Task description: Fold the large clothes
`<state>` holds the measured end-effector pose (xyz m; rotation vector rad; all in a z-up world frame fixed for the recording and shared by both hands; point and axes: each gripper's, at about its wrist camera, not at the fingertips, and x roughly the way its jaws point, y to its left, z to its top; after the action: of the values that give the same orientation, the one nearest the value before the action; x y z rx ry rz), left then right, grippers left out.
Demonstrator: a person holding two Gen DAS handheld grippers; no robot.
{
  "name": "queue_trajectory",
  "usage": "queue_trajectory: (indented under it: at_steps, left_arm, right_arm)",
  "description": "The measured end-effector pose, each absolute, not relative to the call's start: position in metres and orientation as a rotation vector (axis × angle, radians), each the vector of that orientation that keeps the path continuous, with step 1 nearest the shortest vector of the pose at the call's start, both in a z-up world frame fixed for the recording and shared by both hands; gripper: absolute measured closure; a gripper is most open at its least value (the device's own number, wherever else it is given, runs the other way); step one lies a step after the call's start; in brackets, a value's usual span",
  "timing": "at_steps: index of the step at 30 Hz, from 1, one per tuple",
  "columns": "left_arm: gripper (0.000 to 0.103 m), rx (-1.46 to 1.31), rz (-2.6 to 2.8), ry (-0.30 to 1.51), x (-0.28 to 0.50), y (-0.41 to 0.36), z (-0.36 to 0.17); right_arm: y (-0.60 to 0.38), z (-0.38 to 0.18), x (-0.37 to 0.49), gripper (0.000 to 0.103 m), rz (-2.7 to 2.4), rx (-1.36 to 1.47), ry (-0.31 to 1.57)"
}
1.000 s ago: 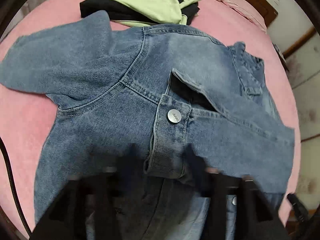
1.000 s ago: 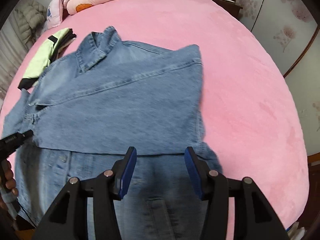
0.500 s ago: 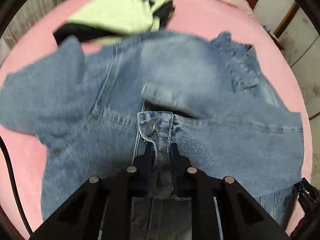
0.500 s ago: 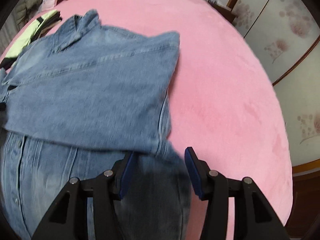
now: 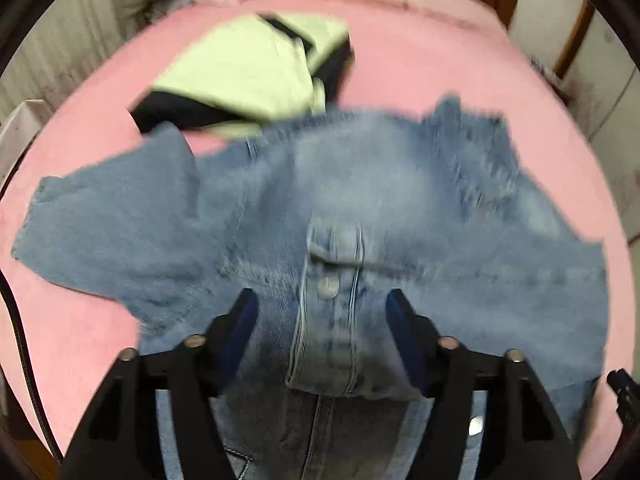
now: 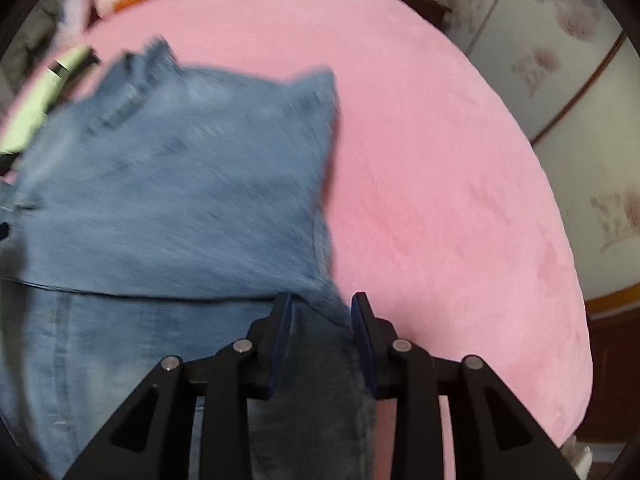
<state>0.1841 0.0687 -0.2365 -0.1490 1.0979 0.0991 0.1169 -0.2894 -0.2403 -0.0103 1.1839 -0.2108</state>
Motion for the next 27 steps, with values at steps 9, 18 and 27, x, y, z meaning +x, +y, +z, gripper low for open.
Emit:
queue_trajectory:
  at_steps: [9, 18, 27]
  left_arm:
    - [0.063, -0.133, -0.048, 1.132, 0.222, 0.027, -0.276]
    - [0.071, -0.063, -0.006, 1.125, 0.260, 0.015, -0.320]
    - [0.071, 0.016, 0.009, 1.122, 0.280, 0.005, -0.327]
  right_arm:
    - [-0.209, -0.247, 0.197, 0.057, 0.042, -0.063, 1.103]
    - [-0.252, -0.314, 0.273, 0.068, -0.130, -0.178, 1.156]
    - [-0.341, -0.311, 0.283, 0.062, -0.299, -0.129, 1.174]
